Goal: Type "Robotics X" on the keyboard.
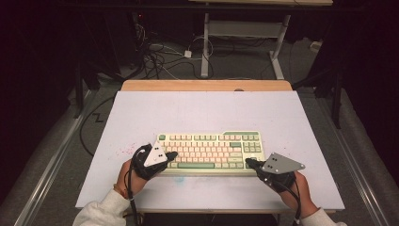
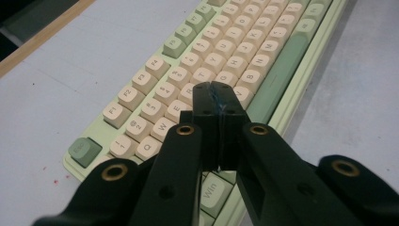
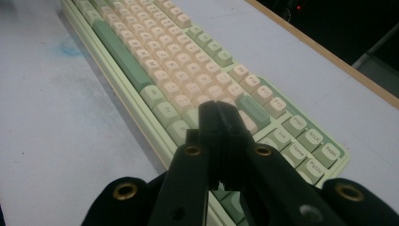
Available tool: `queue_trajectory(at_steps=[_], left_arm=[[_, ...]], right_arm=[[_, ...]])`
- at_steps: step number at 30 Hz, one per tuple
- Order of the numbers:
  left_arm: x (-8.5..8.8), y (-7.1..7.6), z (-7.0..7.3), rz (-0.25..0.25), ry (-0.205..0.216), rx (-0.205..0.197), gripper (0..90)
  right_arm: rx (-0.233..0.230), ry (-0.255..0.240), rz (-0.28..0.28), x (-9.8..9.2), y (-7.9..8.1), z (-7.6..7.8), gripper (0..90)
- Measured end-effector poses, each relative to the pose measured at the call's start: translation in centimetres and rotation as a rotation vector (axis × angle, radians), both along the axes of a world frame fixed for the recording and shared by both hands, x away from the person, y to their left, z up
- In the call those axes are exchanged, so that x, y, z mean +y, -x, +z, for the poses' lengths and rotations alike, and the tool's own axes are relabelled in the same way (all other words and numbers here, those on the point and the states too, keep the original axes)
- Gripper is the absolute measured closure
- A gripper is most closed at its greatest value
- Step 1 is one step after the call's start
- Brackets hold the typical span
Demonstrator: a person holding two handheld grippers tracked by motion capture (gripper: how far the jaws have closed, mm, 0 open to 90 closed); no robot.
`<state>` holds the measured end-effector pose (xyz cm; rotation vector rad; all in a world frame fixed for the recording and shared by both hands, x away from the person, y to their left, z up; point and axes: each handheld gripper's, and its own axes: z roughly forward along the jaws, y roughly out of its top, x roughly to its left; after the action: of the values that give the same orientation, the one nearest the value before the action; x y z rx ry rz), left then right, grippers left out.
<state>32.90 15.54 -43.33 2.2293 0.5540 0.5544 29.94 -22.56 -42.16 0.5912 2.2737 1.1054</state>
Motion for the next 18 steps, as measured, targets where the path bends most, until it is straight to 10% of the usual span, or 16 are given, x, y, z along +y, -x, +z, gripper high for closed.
queue_trajectory(at_steps=[18], left_arm=[[-2.4, -2.6, 0.1, 0.005, -0.065, 0.043, 87.3]], right_arm=[[0.006, 0.010, 0.012, 0.3, 0.1, -0.2, 90.0]])
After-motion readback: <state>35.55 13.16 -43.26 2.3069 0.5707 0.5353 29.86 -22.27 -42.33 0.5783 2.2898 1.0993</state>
